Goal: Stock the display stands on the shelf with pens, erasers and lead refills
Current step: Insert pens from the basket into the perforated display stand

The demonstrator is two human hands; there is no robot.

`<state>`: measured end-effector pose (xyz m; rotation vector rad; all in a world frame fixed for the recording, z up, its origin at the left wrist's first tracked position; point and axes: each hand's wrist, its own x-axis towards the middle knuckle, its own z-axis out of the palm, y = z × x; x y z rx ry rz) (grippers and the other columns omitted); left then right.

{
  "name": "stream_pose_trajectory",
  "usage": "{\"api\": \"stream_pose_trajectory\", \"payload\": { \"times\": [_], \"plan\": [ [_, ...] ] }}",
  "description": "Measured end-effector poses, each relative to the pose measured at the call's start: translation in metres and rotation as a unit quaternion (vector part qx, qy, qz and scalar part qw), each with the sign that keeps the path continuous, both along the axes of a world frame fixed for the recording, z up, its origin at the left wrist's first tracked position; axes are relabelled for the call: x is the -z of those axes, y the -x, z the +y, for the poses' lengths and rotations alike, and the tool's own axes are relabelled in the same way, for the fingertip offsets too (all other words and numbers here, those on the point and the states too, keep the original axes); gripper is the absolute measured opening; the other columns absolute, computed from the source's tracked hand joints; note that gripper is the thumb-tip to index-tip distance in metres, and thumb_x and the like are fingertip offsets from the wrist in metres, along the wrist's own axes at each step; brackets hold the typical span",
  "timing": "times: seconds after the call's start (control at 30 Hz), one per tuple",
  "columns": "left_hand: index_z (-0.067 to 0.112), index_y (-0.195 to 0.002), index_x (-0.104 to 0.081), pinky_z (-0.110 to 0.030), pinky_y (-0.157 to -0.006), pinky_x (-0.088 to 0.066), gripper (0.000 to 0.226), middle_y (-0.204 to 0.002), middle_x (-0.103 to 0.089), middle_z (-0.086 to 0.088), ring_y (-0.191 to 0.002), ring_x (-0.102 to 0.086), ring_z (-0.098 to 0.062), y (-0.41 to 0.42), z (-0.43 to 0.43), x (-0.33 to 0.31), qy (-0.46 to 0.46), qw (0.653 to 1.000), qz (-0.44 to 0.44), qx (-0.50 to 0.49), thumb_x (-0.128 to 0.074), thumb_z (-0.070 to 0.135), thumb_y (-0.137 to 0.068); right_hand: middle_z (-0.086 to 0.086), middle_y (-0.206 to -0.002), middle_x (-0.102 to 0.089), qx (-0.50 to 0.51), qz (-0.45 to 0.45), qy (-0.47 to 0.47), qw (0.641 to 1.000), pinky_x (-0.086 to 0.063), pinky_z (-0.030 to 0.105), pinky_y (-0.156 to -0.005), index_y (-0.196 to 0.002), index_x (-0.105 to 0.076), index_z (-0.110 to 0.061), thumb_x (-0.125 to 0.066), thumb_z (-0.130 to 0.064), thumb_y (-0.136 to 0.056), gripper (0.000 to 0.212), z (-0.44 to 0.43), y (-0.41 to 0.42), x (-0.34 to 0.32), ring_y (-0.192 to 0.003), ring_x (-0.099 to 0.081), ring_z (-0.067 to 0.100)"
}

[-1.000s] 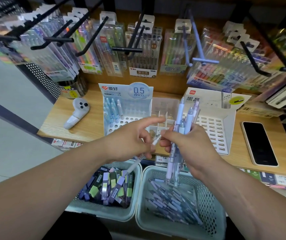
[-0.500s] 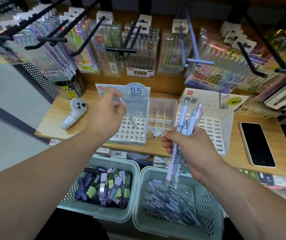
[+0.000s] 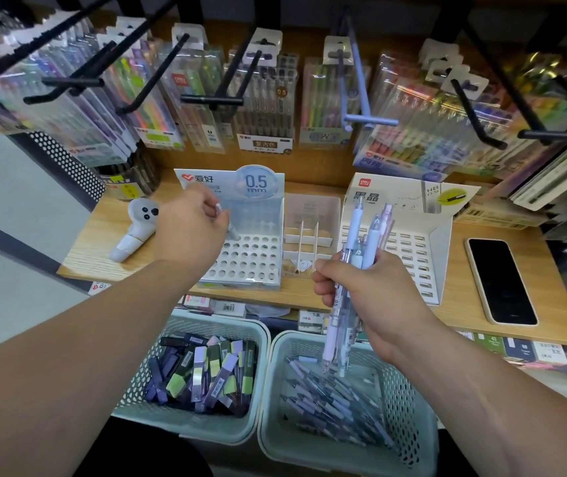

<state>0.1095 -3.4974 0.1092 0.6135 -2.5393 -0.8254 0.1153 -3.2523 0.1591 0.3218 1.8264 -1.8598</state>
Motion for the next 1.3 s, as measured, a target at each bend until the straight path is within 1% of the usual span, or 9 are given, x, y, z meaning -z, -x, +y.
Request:
{"api": "stream_pose_trajectory", "payload": {
  "times": [0.23,0.47,0.73,0.83,0.9,0.97,1.07,1.17,1.3],
  "plan": [
    [0.016,-0.099,-0.057,-0.028,-0.066,-0.04,0.019,-0.067,-0.054,0.016,-0.073,-0.059,-0.019,0.006,0.002,0.002,0.012,0.999,-0.033,0.005,-0.071,0.015,-0.087,0.016,-0.079,-0.074,-0.001,-0.005,-0.003,1.0,-0.057,0.032,-0.063,-0.099,-0.068,0.004,-0.076,-0.005,-0.086,0.018,0.006,0.003,0.0,-0.065,-0.069,0.02],
    [0.018,-0.09,-0.049,-0.027,-0.057,-0.038,0.026,-0.067,-0.055,0.011,-0.069,-0.058,-0.02,0.009,-0.001,0.005,0.005,0.999,-0.044,0.002,-0.074,0.014,-0.086,0.018,-0.085,-0.076,-0.041,-0.009,0.015,0.999,-0.057,0.027,-0.062,-0.101,-0.069,0.004,-0.074,-0.01,-0.089,0.019,0.008,0.005,-0.004,-0.067,-0.07,0.019],
    [0.017,-0.072,-0.055,-0.034,-0.064,-0.051,0.024,-0.06,-0.056,0.008,-0.059,-0.055,-0.013,0.002,0.004,-0.007,0.035,0.998,-0.044,0.02,-0.072,0.025,-0.087,0.021,-0.088,-0.075,-0.05,-0.011,0.024,0.998,-0.058,0.028,-0.062,-0.1,-0.069,0.003,-0.074,-0.012,-0.089,0.019,0.005,0.005,-0.006,-0.067,-0.069,0.02],
    [0.019,-0.072,-0.065,-0.032,-0.055,-0.05,0.026,-0.067,-0.066,-0.002,-0.056,-0.06,-0.018,-0.006,0.034,-0.034,-0.149,0.984,-0.057,0.082,-0.07,0.036,-0.09,0.017,-0.077,-0.071,-0.074,-0.022,0.03,0.997,-0.061,0.033,-0.066,-0.092,-0.069,-0.002,-0.072,-0.013,-0.091,0.012,0.002,0.004,-0.009,-0.067,-0.069,0.024],
    [0.019,-0.08,-0.071,-0.027,-0.05,-0.044,0.024,-0.077,-0.07,-0.003,-0.054,-0.057,-0.016,-0.015,0.06,-0.051,-0.313,0.932,-0.112,0.145,-0.069,0.04,-0.091,0.011,-0.071,-0.068,-0.105,-0.019,0.025,0.994,-0.062,0.042,-0.072,-0.09,-0.066,-0.006,-0.07,-0.014,-0.093,0.01,-0.001,0.0,-0.008,-0.07,-0.071,0.028],
    [0.013,-0.083,-0.071,-0.022,-0.048,-0.039,0.024,-0.069,-0.063,-0.004,-0.053,-0.05,-0.014,-0.024,0.078,-0.056,-0.391,0.888,-0.145,0.193,-0.068,0.035,-0.092,0.01,-0.069,-0.065,-0.134,-0.014,0.032,0.99,-0.062,0.042,-0.071,-0.092,-0.067,-0.006,-0.068,-0.014,-0.094,0.009,-0.005,-0.005,-0.009,-0.069,-0.072,0.029],
    [0.009,-0.081,-0.069,-0.017,-0.046,-0.035,0.021,-0.059,-0.052,0.0,-0.054,-0.042,-0.014,-0.032,0.087,-0.053,-0.444,0.86,-0.126,0.217,-0.068,0.027,-0.093,0.011,-0.069,-0.063,-0.16,-0.015,0.053,0.986,-0.059,0.04,-0.068,-0.087,-0.072,-0.008,-0.066,-0.013,-0.095,0.012,-0.008,-0.009,-0.012,-0.064,-0.066,0.026],
    [0.015,-0.078,-0.072,-0.021,-0.048,-0.031,0.014,-0.061,-0.053,0.0,-0.055,-0.035,-0.016,-0.032,0.083,-0.054,-0.464,0.857,-0.102,0.2,-0.074,0.024,-0.088,0.011,-0.069,-0.063,-0.176,-0.013,0.058,0.983,-0.057,0.041,-0.068,-0.074,-0.074,-0.018,-0.066,-0.013,-0.095,0.023,-0.008,-0.009,-0.013,-0.063,-0.064,0.026],
    [0.014,-0.076,-0.07,-0.022,-0.048,-0.031,0.015,-0.063,-0.052,-0.007,-0.057,-0.037,-0.019,-0.033,0.083,-0.055,-0.479,0.85,-0.097,0.197,-0.076,0.024,-0.085,0.008,-0.065,-0.061,-0.177,-0.004,0.057,0.983,-0.053,0.036,-0.059,-0.074,-0.07,-0.017,-0.069,-0.013,-0.093,0.02,-0.01,-0.009,-0.011,-0.057,-0.06,0.023]
  ]
}}
